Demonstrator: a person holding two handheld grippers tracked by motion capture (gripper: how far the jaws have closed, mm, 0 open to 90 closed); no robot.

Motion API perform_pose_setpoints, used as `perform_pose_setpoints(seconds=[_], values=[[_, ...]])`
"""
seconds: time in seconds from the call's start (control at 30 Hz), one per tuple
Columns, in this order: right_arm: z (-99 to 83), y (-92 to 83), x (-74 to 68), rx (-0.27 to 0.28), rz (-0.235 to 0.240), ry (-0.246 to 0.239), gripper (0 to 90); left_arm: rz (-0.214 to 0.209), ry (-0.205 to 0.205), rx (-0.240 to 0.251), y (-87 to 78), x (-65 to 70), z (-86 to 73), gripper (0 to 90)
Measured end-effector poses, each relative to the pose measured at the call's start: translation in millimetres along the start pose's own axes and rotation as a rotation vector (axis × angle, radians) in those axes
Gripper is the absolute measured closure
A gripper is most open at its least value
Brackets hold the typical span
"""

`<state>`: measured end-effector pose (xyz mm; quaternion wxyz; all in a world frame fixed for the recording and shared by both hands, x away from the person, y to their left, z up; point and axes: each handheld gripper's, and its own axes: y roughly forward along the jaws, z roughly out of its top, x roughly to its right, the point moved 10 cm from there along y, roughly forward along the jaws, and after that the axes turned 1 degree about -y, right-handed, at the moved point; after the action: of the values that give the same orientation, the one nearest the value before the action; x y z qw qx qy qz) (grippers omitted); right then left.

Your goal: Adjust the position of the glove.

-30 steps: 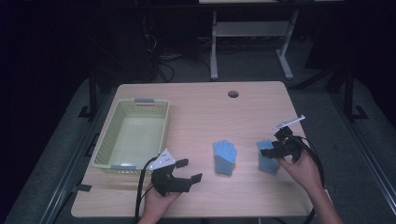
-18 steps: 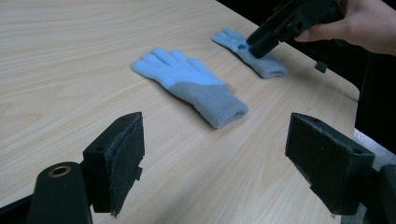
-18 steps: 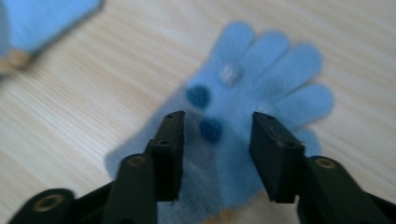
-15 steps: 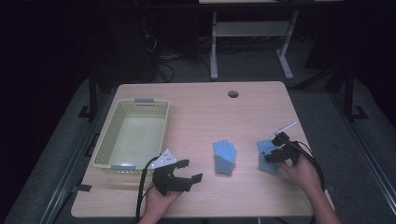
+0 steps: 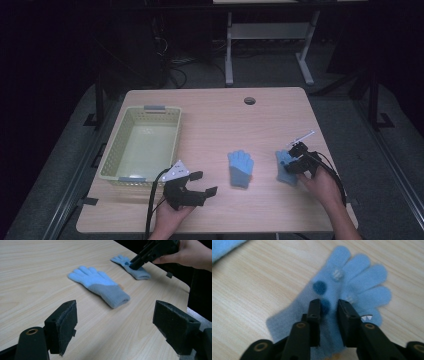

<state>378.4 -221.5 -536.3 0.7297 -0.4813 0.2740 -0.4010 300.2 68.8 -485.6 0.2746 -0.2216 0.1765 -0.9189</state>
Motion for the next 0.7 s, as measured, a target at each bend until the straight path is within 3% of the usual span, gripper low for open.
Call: perform_pose_setpoints(seconds=[0.17, 0.4, 0.7], values=[[0.7, -0.4, 2.3, -0.004, 0.004, 0.015, 81.2, 0.006, -0.008, 0.018, -1.2, -1.8, 3.5, 19.5], [0.1, -4.9, 3.3, 0.0, 0.033, 0.046, 82.4, 0.009, 0.004, 0.011, -1.2, -4.1, 3.0, 19.5], [15.6, -26.1, -7.0, 0.038, 0.04, 0.015, 82.5, 0.015, 0.007, 0.02, -2.8, -3.0, 5.6, 19.6]])
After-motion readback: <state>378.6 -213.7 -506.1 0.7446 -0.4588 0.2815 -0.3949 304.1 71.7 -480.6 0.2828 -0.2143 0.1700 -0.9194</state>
